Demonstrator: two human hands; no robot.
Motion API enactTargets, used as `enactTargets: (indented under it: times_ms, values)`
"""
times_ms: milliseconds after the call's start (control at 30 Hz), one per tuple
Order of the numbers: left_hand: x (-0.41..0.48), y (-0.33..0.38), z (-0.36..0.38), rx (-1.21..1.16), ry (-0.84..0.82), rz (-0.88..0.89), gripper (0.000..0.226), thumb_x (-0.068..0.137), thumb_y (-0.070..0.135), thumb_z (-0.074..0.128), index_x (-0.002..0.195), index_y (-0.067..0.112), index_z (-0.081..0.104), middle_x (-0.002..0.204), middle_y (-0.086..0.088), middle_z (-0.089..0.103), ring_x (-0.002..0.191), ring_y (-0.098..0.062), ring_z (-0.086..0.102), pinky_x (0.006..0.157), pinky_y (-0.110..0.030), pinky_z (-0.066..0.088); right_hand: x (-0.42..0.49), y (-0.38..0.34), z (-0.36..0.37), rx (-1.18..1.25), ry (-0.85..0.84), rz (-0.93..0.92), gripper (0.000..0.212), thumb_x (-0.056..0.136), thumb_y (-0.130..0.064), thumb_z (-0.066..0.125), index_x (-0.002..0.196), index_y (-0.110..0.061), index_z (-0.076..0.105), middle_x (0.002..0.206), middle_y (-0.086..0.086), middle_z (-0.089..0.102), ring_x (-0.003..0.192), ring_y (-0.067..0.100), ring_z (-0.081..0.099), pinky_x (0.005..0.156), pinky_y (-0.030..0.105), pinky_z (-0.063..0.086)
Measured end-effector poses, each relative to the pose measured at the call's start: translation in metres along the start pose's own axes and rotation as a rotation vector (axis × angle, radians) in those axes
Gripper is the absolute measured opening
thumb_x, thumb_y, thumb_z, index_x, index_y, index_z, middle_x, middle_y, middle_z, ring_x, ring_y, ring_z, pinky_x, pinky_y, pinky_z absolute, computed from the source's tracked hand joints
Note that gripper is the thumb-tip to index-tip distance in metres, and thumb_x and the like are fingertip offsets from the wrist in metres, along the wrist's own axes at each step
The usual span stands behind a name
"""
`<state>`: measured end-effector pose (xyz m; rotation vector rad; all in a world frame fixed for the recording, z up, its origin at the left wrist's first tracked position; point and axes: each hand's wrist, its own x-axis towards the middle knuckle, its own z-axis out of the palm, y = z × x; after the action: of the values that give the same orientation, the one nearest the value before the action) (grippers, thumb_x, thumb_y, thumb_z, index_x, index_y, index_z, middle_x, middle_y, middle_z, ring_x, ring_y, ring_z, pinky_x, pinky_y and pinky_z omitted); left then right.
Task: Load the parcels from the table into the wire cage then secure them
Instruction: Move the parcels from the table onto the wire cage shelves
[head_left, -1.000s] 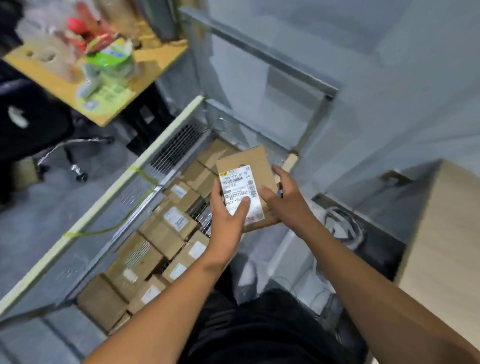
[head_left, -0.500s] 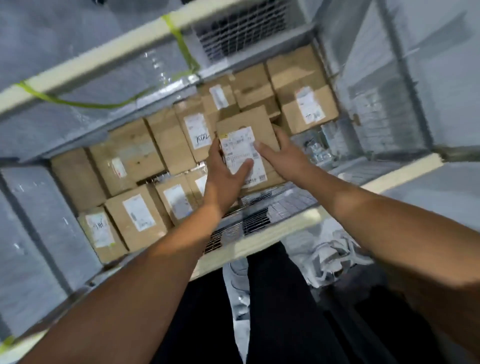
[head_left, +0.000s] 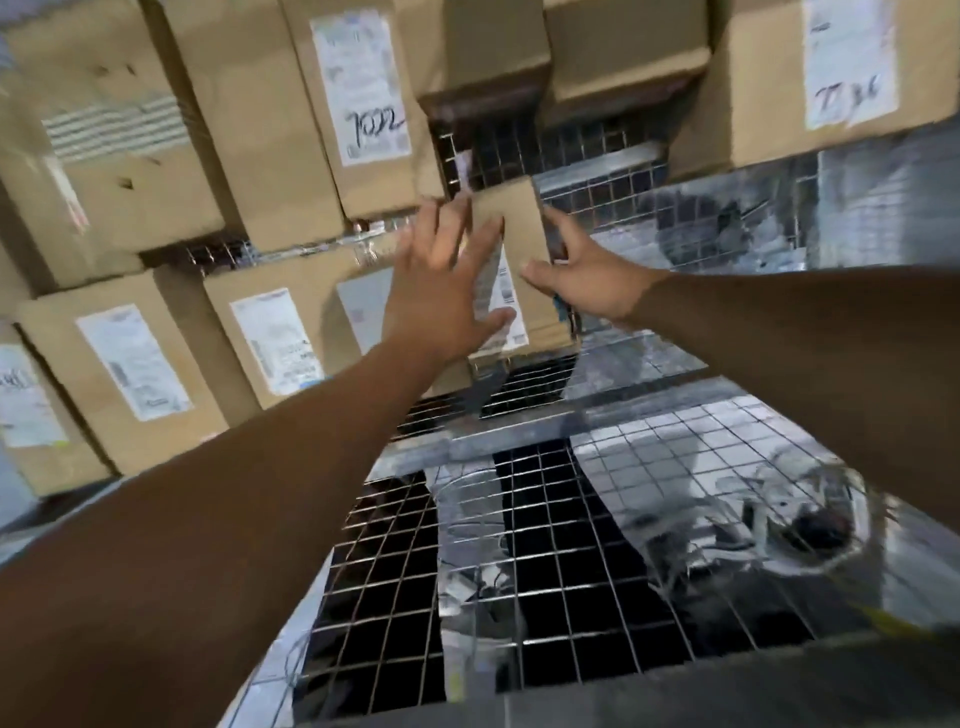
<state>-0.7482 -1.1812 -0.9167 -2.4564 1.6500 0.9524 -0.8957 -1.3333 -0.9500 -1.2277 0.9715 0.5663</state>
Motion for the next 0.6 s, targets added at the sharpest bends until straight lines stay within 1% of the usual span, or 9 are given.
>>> enactTargets:
  times_ms: [67,100,167,267,333,400,467,533,600]
  values:
    - [0.005,-0.002,0.008,0.042,-0.075,-0.038,0.099,0.089,0.064,0.064,0.166,0.034,0.009,0.173,-0.006,-0.010,0.158,-0.034,-0.014,0.125,-0.047,-0.010,0.008,0.002,0.001,-0.041,-0.082,0.036,0.090,0.093,-0.047,0.067,0.162,-0.040,0.009,0.140,-0.007,0.057,0.121,0.011,0.060,0.112,0.040,0.046]
    - [0.008,-0.001,0.009,0.061,-0.110,-0.055,0.098,0.091,0.063,0.063,0.165,0.035,0.005,0.173,-0.005,-0.012,0.158,-0.033,-0.017,0.125,-0.047,-0.011,0.009,0.001,0.000,-0.072,-0.114,0.059,0.094,0.092,-0.049,0.067,0.163,-0.040,0.007,0.144,-0.005,0.056,0.125,0.015,0.059,0.115,0.042,0.044]
    - [0.010,0.001,0.004,0.097,-0.172,-0.071,0.097,0.093,0.062,0.061,0.165,0.036,0.002,0.173,-0.005,-0.013,0.158,-0.033,-0.018,0.127,-0.049,-0.009,0.004,-0.004,-0.002,-0.158,-0.166,0.091,0.095,0.094,-0.048,0.067,0.163,-0.040,0.003,0.152,0.000,0.052,0.132,0.020,0.055,0.117,0.043,0.039]
    - [0.004,0.005,-0.022,0.061,-0.211,-0.088,0.094,0.093,0.062,0.061,0.165,0.035,0.007,0.174,-0.004,-0.010,0.158,-0.032,-0.016,0.128,-0.051,-0.003,-0.022,-0.029,-0.013,-0.355,-0.194,0.102,0.082,0.099,-0.054,0.058,0.164,-0.038,0.011,0.160,-0.001,0.044,0.137,0.021,0.050,0.113,0.036,0.035]
    - [-0.009,0.013,-0.054,0.046,-0.181,-0.088,0.091,0.092,0.061,0.063,0.164,0.033,0.014,0.174,-0.004,-0.003,0.159,-0.033,-0.007,0.128,-0.052,0.002,-0.056,-0.054,-0.024,-0.482,-0.174,0.102,0.076,0.101,-0.062,0.049,0.164,-0.036,0.015,0.167,0.000,0.033,0.146,0.023,0.040,0.118,0.038,0.030]
    - [-0.027,0.023,-0.092,0.039,-0.116,-0.067,0.090,0.091,0.063,0.064,0.162,0.029,0.022,0.173,-0.006,0.008,0.158,-0.034,0.005,0.127,-0.052,0.010,-0.102,-0.084,-0.033,-0.559,-0.126,0.107,0.075,0.100,-0.069,0.042,0.164,-0.035,0.020,0.169,0.003,0.027,0.151,0.027,0.034,0.120,0.040,0.026]
    - [-0.047,0.036,-0.135,-0.043,-0.070,-0.062,0.087,0.092,0.063,0.061,0.163,0.029,0.025,0.172,-0.006,0.014,0.158,-0.036,0.008,0.128,-0.051,0.013,-0.156,-0.115,-0.039,-0.585,-0.044,0.098,0.077,0.099,-0.072,0.040,0.163,-0.033,0.024,0.169,0.006,0.027,0.151,0.029,0.033,0.117,0.041,0.027]
    - [-0.064,0.050,-0.178,-0.119,-0.027,-0.032,0.083,0.094,0.062,0.059,0.163,0.027,0.028,0.172,-0.007,0.017,0.158,-0.036,0.009,0.128,-0.048,0.011,-0.212,-0.144,-0.043,-0.551,0.068,0.089,0.077,0.098,-0.071,0.043,0.162,-0.032,0.026,0.169,0.003,0.026,0.151,0.027,0.033,0.114,0.036,0.027]
    - [-0.083,0.067,-0.220,-0.156,0.012,0.032,0.081,0.096,0.061,0.057,0.162,0.021,0.030,0.171,-0.009,0.020,0.158,-0.033,0.010,0.129,-0.044,0.005,-0.271,-0.166,-0.042,-0.466,0.231,0.066,0.074,0.099,-0.068,0.047,0.160,-0.031,0.032,0.166,0.001,0.034,0.147,0.026,0.041,0.108,0.031,0.030]
